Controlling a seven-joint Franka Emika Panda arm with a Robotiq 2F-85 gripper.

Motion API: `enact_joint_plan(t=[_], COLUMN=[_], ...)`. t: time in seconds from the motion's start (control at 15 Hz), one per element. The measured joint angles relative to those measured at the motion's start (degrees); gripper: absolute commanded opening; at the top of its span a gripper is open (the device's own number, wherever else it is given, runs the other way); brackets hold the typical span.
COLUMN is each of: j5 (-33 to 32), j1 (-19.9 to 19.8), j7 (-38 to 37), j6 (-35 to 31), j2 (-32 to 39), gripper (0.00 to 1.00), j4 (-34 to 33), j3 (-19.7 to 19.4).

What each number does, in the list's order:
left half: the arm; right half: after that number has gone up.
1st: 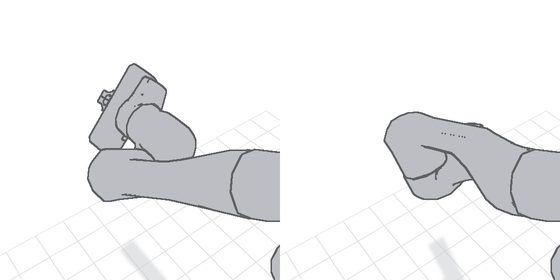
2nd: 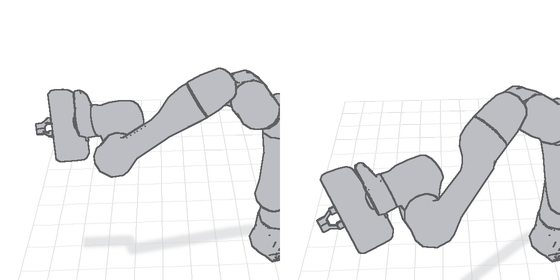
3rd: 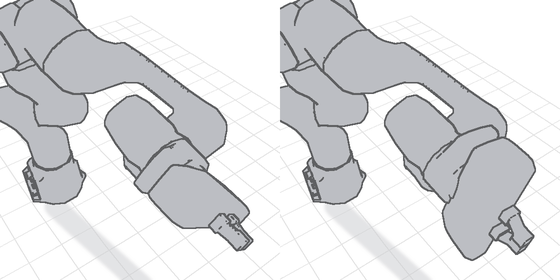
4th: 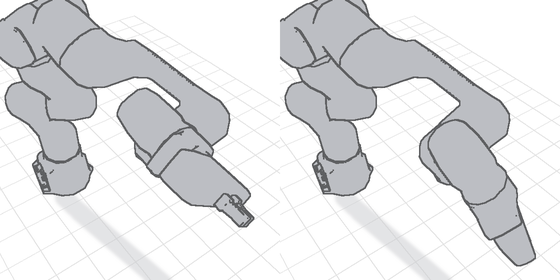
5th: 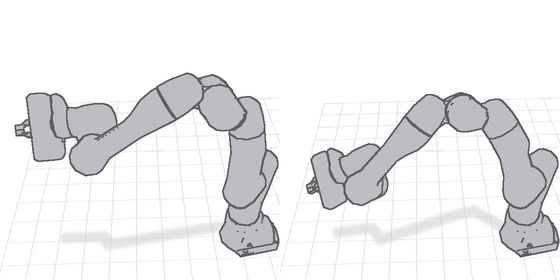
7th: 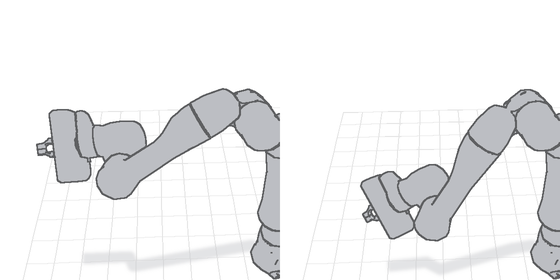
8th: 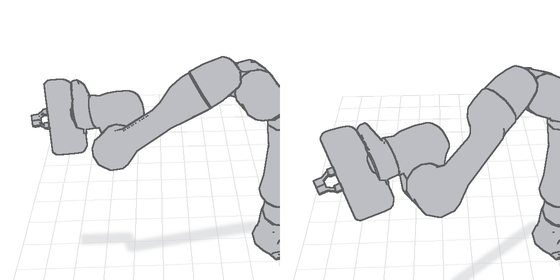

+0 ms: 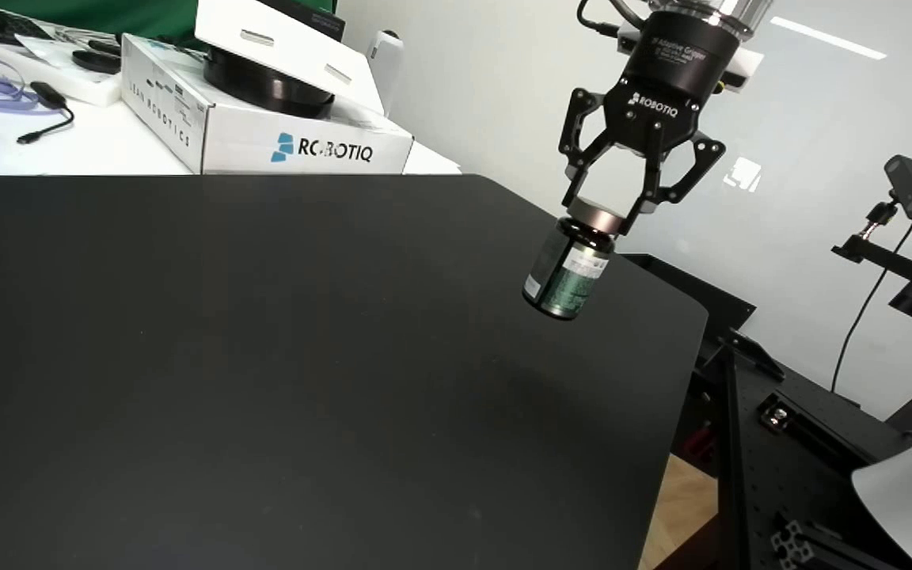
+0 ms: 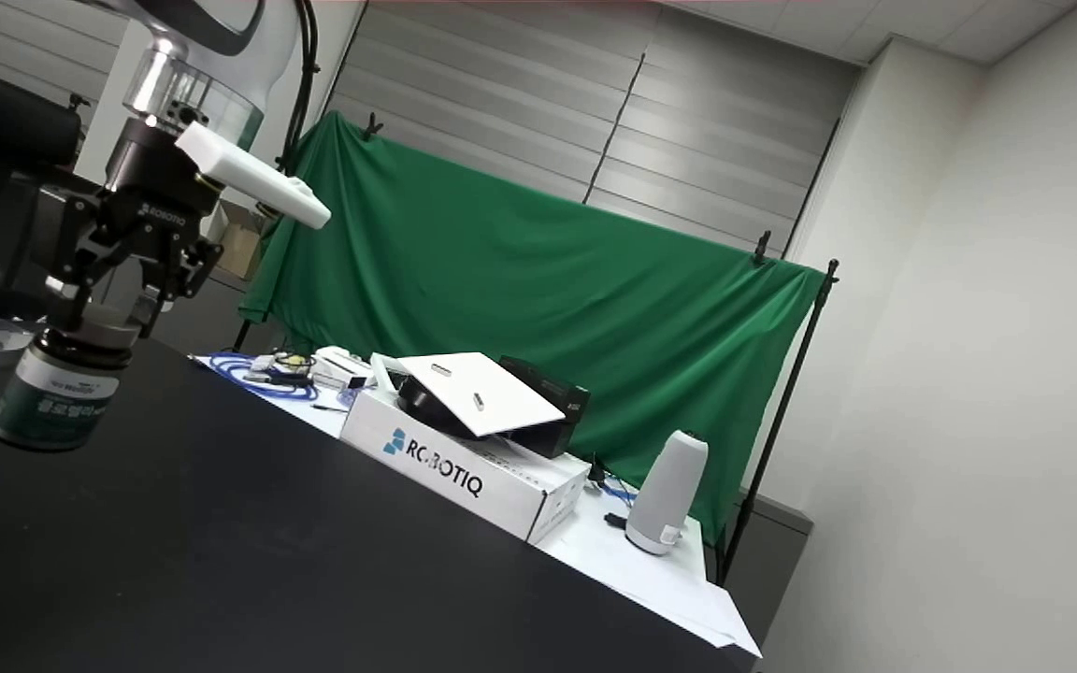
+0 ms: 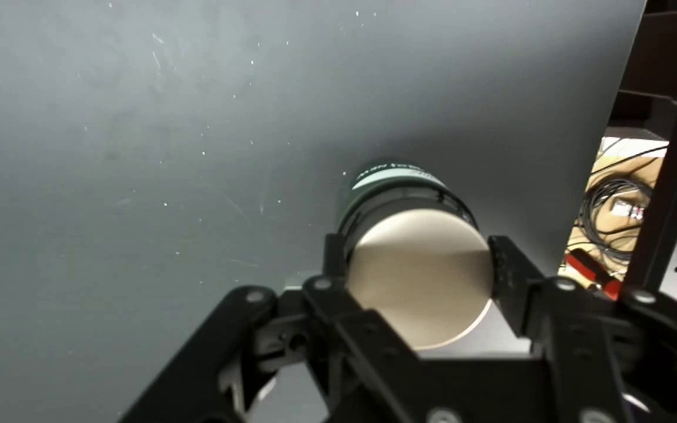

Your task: Pick up the bottle and put it back down on the table

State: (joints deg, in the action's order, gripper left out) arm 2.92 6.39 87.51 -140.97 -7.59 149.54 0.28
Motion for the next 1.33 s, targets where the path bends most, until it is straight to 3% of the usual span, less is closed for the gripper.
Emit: enact_joint_plan(t=[0.13, 0.53, 0.6, 1.33], j5=[0.68, 0.68, 0.68, 0.36], j1=[0.1, 0.2, 0.2, -0.21], j7=[3.73, 4.85, 4.87, 4.91], j6=[0.42, 0.46, 0.46, -3.83], j2=[0.07, 0.21, 0.21, 4.77], gripper=[0.61, 0.61, 0.36, 0.36], j4=[-0.01, -0.02, -0.02, 1.27], j3=[-0.04, -0.05, -0.05, 0.03])
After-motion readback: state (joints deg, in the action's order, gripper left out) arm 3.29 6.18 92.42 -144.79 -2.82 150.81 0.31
